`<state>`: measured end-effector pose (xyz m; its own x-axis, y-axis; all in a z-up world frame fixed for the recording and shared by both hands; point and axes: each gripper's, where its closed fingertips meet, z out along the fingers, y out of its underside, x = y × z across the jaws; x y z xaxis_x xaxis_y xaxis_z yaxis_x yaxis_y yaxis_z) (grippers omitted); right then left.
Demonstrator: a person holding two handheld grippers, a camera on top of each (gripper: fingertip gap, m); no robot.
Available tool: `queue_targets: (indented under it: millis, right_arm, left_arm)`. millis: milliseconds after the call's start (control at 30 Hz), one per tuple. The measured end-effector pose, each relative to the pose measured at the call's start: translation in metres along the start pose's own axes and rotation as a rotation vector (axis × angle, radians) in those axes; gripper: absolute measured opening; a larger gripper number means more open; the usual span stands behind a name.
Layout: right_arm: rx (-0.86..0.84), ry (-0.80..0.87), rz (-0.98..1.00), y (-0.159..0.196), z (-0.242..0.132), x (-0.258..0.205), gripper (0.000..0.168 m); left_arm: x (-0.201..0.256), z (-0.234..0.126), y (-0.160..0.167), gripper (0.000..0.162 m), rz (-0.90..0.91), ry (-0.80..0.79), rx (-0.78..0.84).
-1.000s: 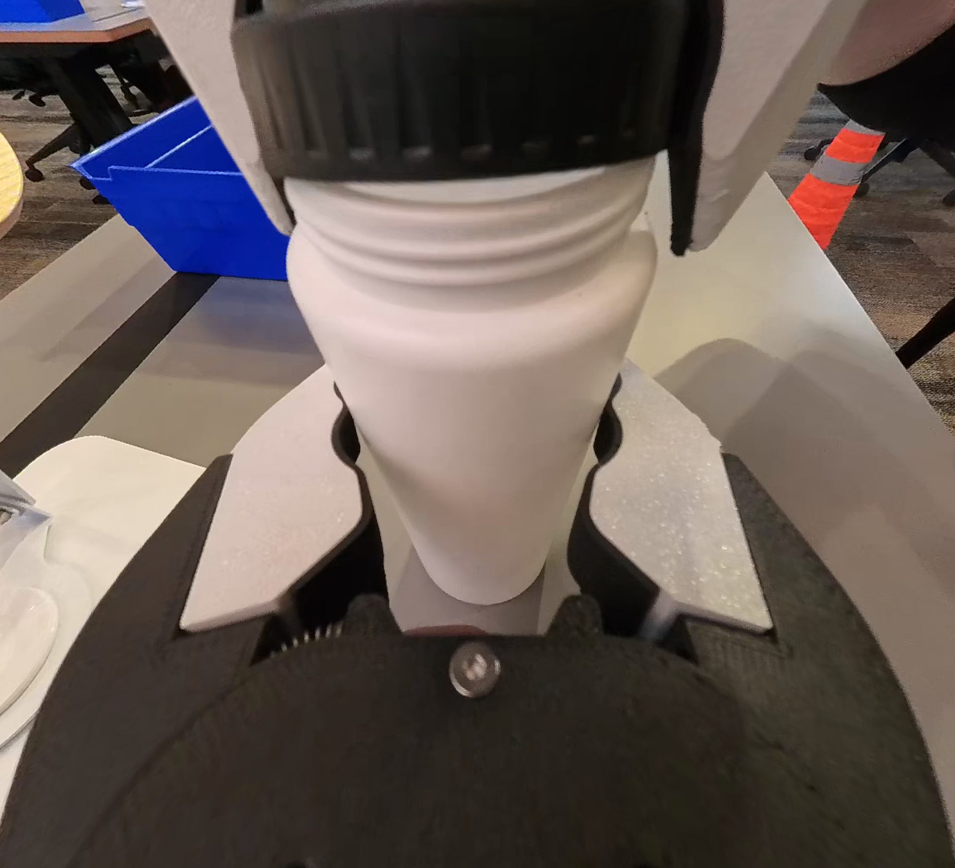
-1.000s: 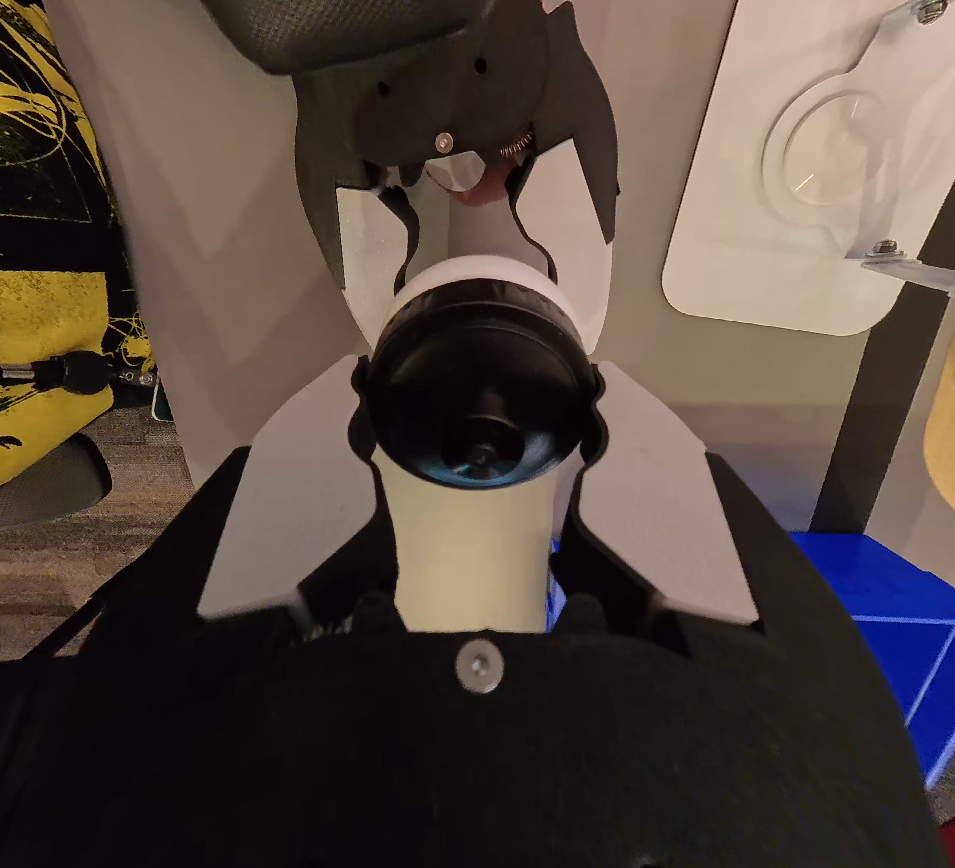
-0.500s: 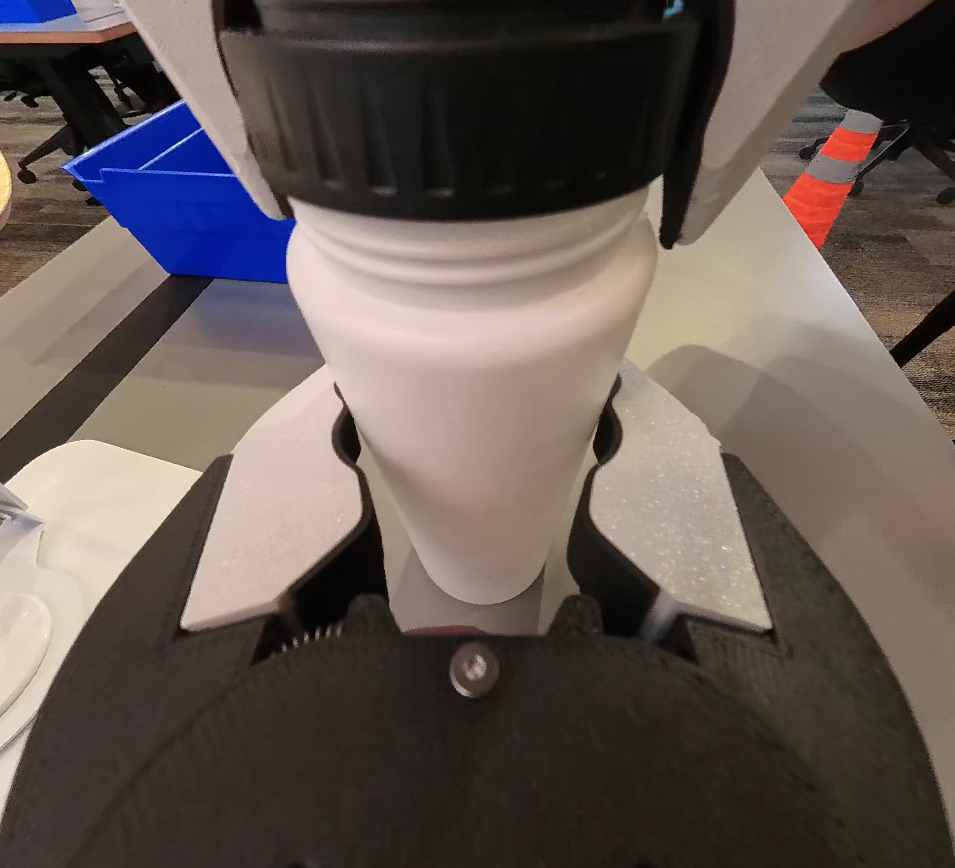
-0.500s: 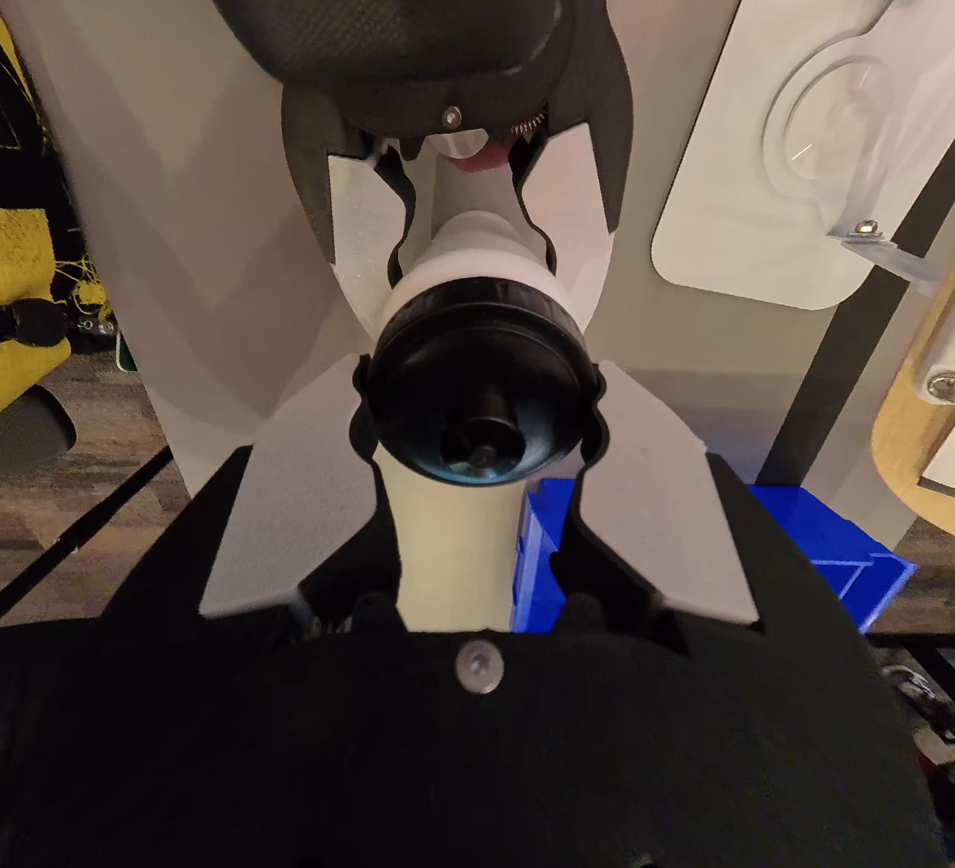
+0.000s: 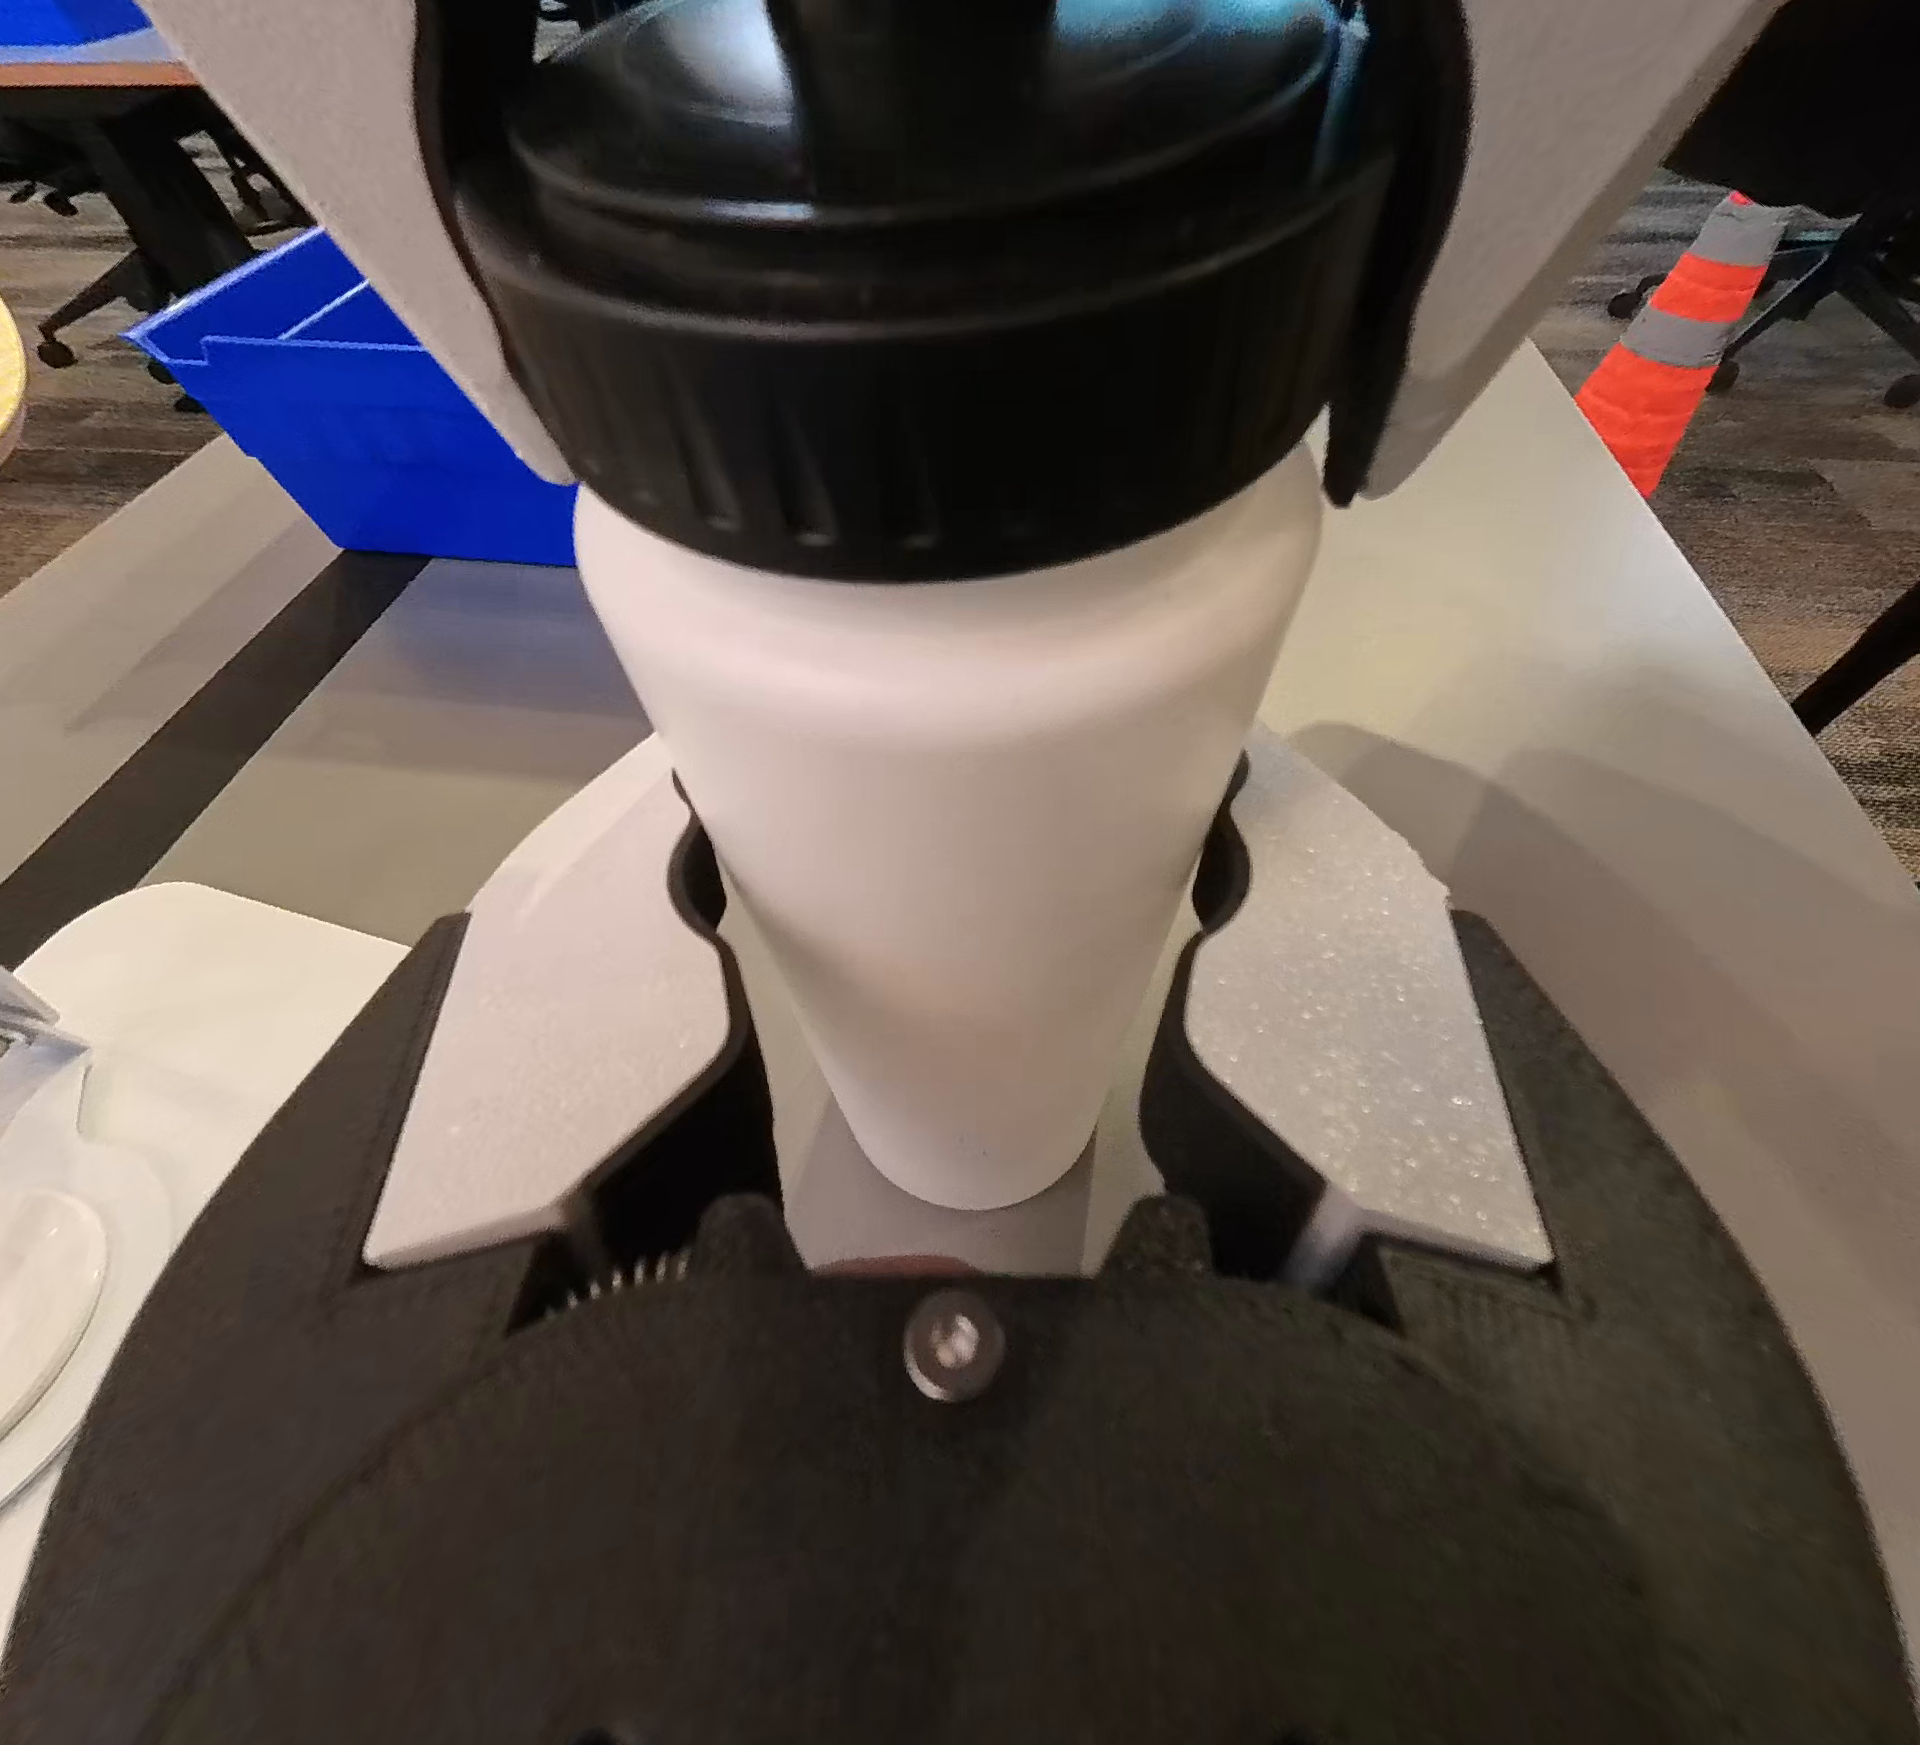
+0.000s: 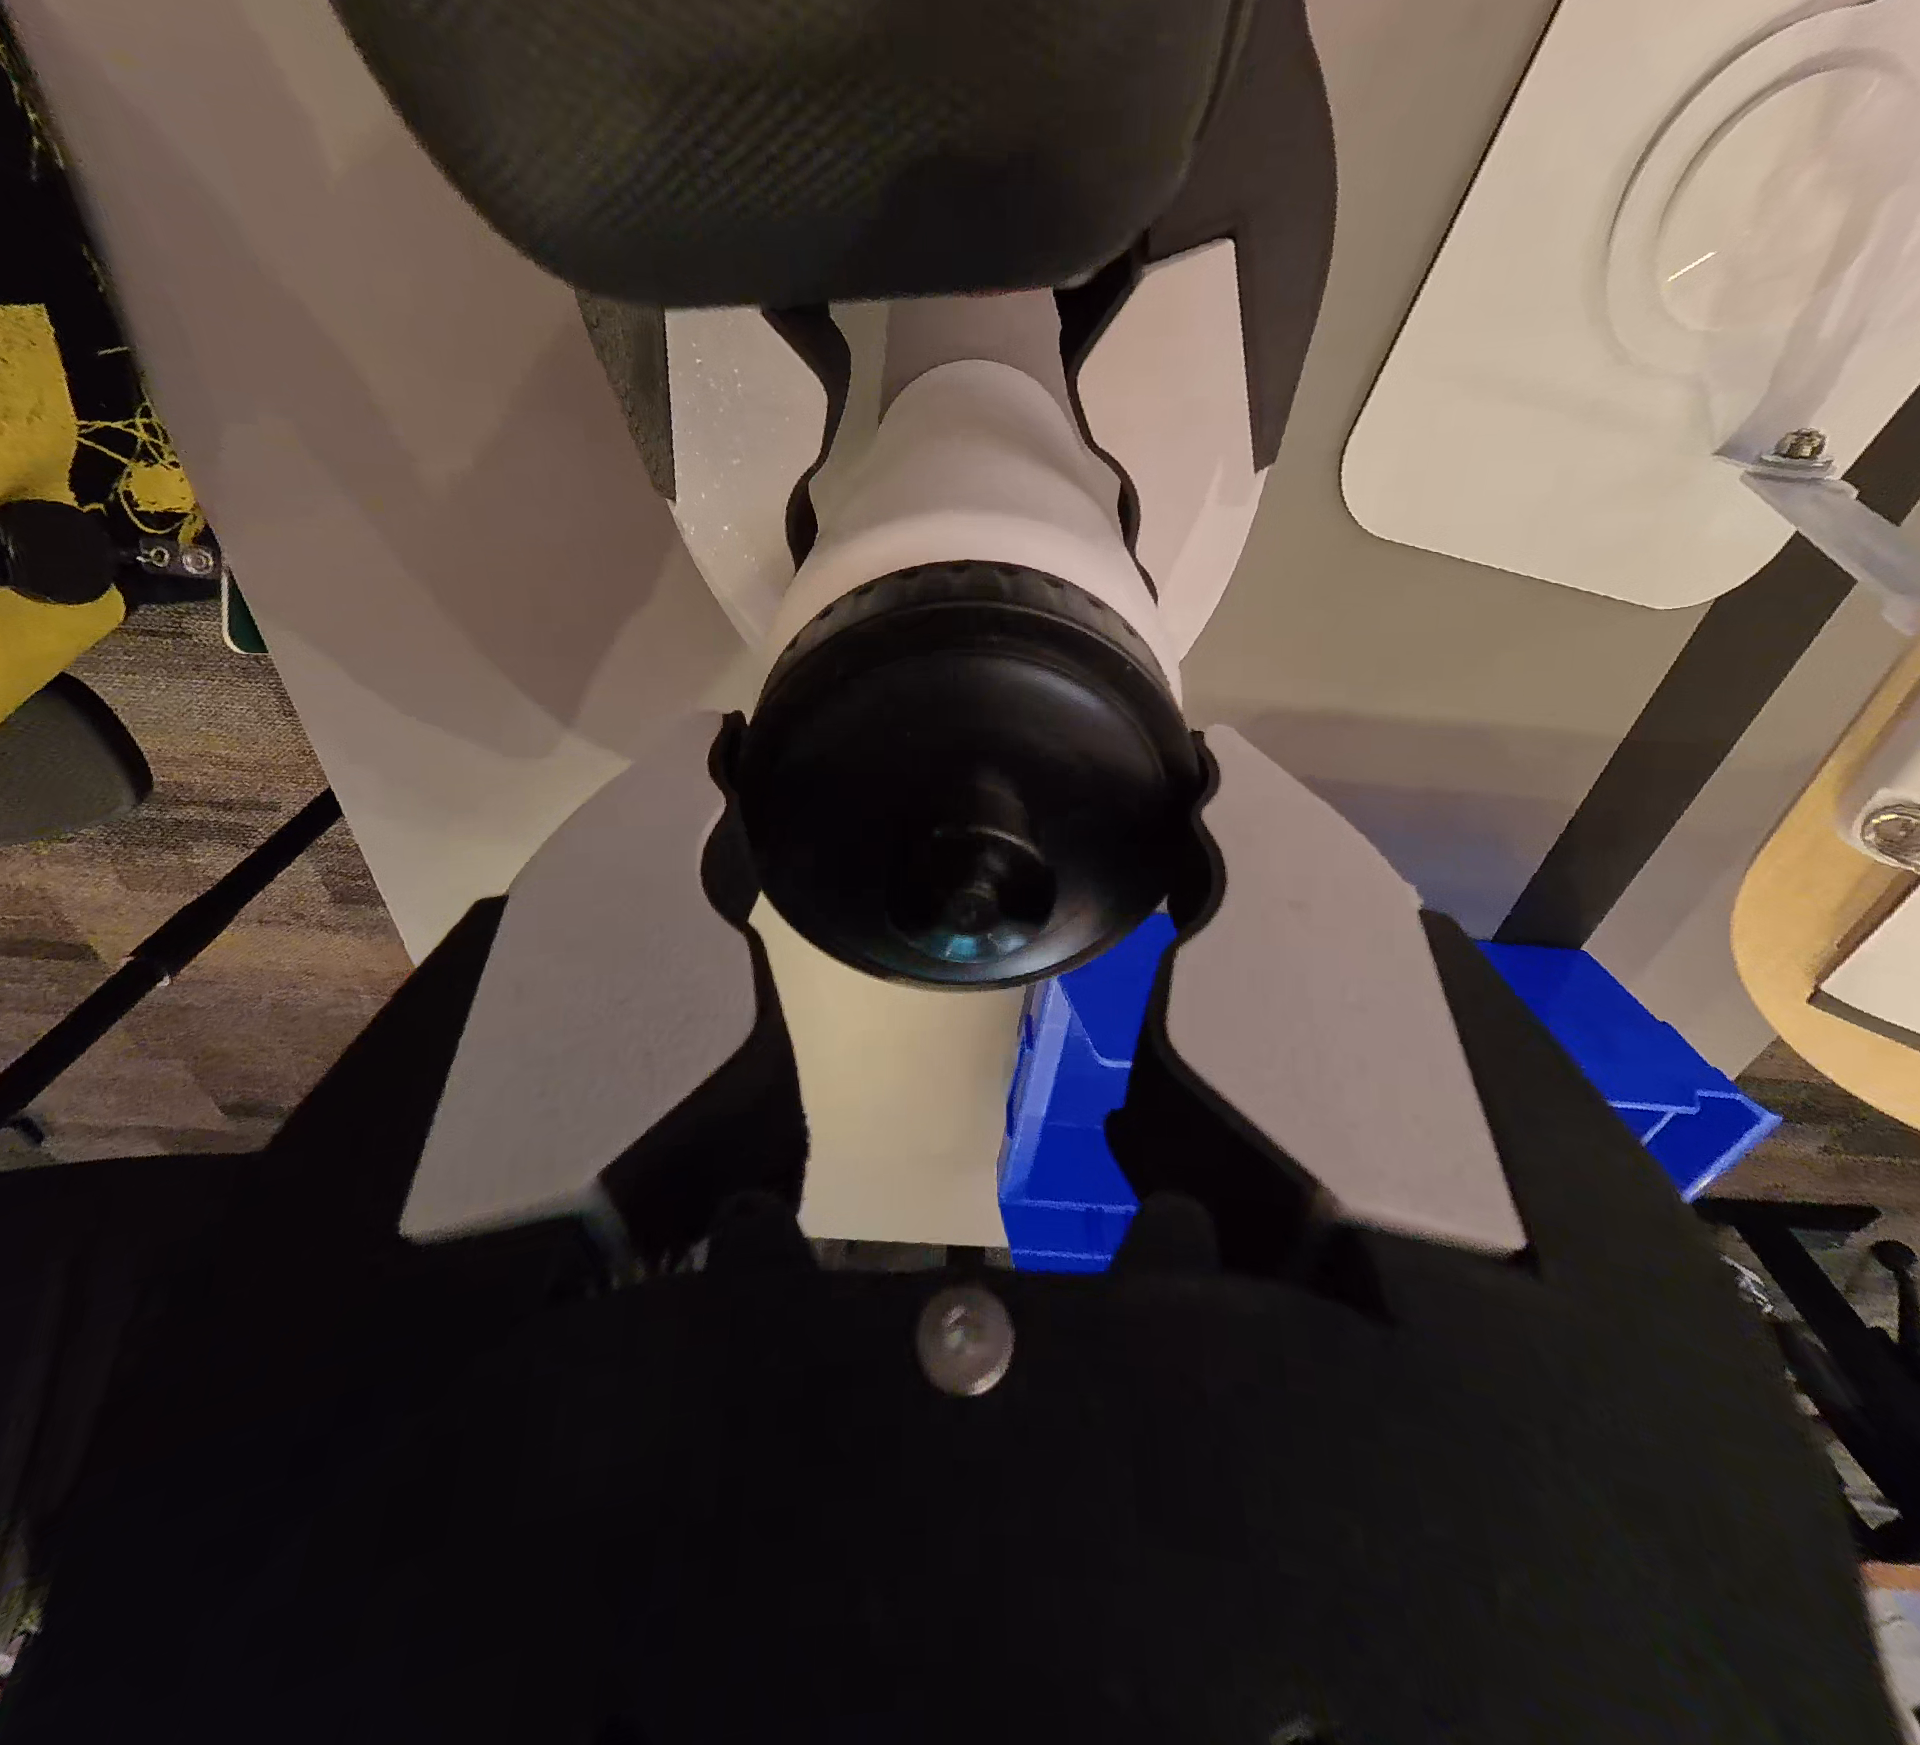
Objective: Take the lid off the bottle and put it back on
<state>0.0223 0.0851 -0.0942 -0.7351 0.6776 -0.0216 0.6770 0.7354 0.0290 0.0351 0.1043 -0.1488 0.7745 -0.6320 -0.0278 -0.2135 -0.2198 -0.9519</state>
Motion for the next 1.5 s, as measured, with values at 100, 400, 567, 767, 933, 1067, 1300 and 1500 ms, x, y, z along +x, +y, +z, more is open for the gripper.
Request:
queue_targets:
  millis: [100, 400, 567, 767, 933, 1067, 1300, 1500]
  right_arm:
    - [0.041, 0.002, 0.027, -0.003, 0.0, 0.0, 0.079]
    - [0.143, -0.019, 0.045, 0.0, -0.004, -0.002, 0.083]
    - [0.211, -0.021, 0.074, -0.004, -0.013, 0.001, 0.078]
    - [0.209, -0.021, 0.036, -0.005, -0.013, 0.001, 0.076]
    - [0.225, -0.013, -0.119, -0.003, -0.014, 0.0, 0.076]
    - [0.263, -0.035, -0.214, -0.004, -0.013, 0.0, 0.076]
    - [0.379, -0.059, -0.291, -0.008, -0.014, -0.001, 0.076]
    - [0.492, -0.101, -0.336, -0.009, -0.015, -0.002, 0.076]
  left_arm:
    - [0.0, -0.001, 0.0, 0.09, 0.001, 0.005, 0.004]
    - [0.0, -0.001, 0.0, 0.09, 0.001, 0.007, 0.007]
    - [0.0, 0.0, 0.0, 0.09, 0.001, 0.007, 0.007]
    - [-0.001, -0.001, 0.002, 0.088, 0.012, 0.0, -0.001]
    - [0.0, 0.0, 0.002, 0.087, 0.0, 0.01, 0.01]
    - [0.0, 0.0, 0.002, 0.087, 0.0, 0.011, 0.008]
    - [0.0, -0.001, 0.002, 0.087, 0.001, 0.013, 0.008]
    - [0.0, 0.0, 0.002, 0.087, -0.001, 0.012, 0.006]
